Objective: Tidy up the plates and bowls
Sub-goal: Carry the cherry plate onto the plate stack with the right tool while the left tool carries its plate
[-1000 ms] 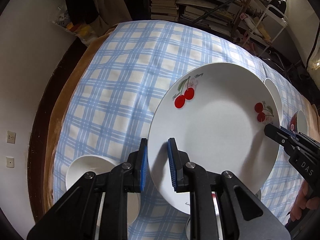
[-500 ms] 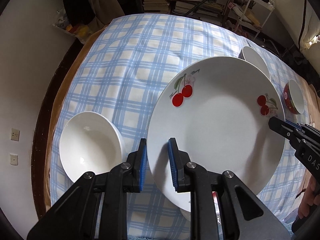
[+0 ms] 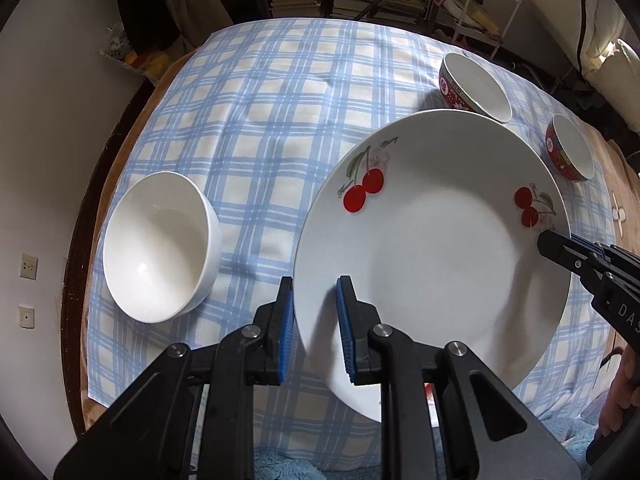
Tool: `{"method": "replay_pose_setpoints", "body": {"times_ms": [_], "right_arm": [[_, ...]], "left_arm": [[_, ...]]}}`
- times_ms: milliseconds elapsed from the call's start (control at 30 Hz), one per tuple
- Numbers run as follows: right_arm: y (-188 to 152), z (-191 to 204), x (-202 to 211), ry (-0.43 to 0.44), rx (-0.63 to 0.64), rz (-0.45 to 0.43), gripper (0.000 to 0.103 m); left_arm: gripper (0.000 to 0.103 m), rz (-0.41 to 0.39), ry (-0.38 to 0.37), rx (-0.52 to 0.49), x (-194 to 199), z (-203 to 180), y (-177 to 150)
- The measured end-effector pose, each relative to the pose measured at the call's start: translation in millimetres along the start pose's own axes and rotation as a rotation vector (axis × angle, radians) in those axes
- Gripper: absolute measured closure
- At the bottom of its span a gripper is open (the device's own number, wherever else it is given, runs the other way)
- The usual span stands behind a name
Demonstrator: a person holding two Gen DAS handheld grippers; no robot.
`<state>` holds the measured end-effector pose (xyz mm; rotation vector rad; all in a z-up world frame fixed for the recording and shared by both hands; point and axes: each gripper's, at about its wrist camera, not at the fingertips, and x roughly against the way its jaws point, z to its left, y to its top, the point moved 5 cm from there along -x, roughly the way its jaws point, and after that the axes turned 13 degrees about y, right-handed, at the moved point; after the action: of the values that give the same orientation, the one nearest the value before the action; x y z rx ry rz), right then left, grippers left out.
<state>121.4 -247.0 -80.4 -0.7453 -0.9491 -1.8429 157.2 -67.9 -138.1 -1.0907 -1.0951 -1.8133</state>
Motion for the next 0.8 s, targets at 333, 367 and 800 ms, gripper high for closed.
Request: {"method": "replay_pose_setpoints", "body": {"times_ms": [333, 367, 800], "right_arm": [[-33.1, -16.6, -17.6, -0.021, -0.044, 0.024, 0.090], [-33.4, -17.2, -18.2, -0.022, -0.045, 0.025, 0.089], [-46.4, -21.1, -34.6, -0.055, -0.011, 0.040, 0.089]], "left_arm": [[0.083, 0.000, 0.007, -0.014, -12.9, -12.9, -23.3], [0.083, -0.001, 0.008, -0.015, -13.4, -13.2, -23.5], [0.083, 0.059, 0.026, -0.017, -37.7, -18.9, -37.4]]}}
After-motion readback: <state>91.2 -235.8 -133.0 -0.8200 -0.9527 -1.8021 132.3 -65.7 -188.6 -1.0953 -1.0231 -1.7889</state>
